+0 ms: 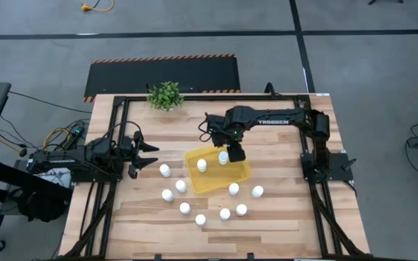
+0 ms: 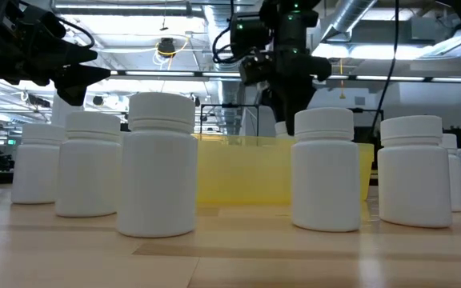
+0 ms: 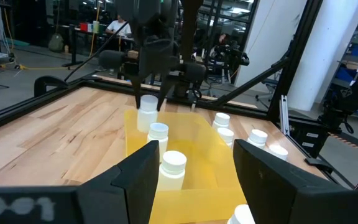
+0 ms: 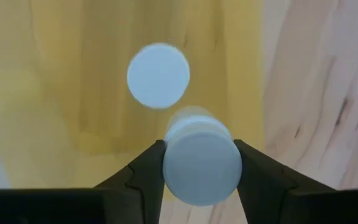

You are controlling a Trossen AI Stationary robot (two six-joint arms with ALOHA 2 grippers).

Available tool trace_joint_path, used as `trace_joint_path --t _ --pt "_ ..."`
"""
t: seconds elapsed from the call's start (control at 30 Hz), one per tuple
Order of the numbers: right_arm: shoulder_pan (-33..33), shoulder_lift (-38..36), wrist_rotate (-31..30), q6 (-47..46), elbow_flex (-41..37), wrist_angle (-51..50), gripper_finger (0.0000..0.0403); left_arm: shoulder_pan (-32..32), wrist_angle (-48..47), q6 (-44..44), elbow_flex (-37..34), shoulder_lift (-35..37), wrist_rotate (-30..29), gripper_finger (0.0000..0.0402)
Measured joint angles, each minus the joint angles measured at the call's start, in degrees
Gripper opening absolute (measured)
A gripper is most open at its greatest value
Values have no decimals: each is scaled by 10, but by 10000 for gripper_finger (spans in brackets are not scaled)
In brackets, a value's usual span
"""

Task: Pick and place pill bottles into a basket
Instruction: Put the white pill bottle into the yellow bin

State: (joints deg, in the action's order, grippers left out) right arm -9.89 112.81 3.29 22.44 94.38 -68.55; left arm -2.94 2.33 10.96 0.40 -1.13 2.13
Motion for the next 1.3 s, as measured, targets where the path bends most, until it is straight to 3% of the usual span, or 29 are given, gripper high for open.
trace_joint_path --t 0.27,0.83,1.3 --pt "1 0 10 -14 -39 22 154 0 0 0 0 0 0 194" --pt "4 21 13 -10 -39 65 156 0 0 0 0 0 0 194" --pt "4 28 14 0 -40 36 178 0 0 0 0 0 0 195"
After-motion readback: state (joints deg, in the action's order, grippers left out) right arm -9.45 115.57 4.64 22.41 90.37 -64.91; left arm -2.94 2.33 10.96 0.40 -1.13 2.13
